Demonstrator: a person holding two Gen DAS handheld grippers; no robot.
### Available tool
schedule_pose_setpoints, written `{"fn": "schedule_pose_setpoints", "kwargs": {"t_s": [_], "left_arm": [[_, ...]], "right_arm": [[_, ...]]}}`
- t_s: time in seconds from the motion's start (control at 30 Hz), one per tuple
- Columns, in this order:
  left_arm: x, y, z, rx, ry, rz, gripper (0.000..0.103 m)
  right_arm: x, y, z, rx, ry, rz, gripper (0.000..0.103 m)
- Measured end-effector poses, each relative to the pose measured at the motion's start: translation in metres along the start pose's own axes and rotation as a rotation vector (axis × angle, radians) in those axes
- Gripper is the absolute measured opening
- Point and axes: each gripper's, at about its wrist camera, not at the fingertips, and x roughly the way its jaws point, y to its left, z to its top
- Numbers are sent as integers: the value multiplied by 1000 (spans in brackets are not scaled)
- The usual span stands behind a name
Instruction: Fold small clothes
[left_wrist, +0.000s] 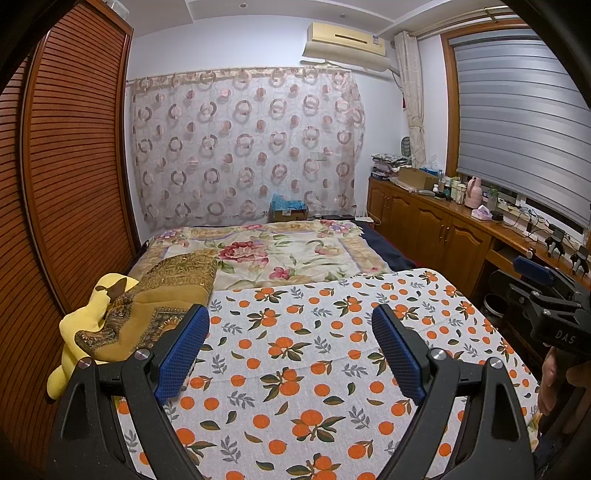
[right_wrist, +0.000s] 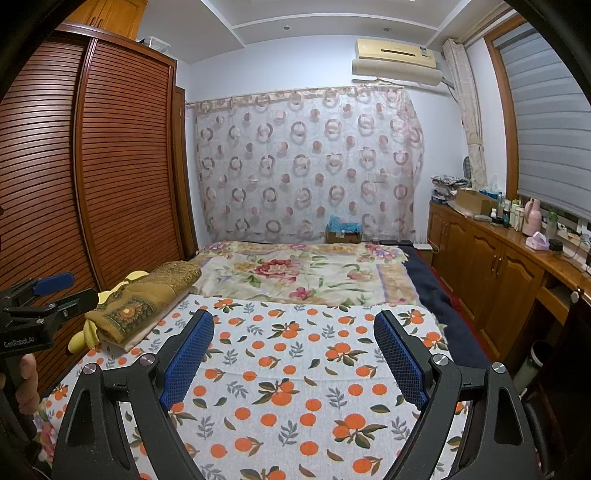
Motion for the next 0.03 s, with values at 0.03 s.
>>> {"fn": "schedule_pose_setpoints", "kwargs": {"t_s": [0.03], "left_arm": [[0,0,0,1,0,1,90]], "right_arm": [[0,0,0,0,0,0,89]]}}
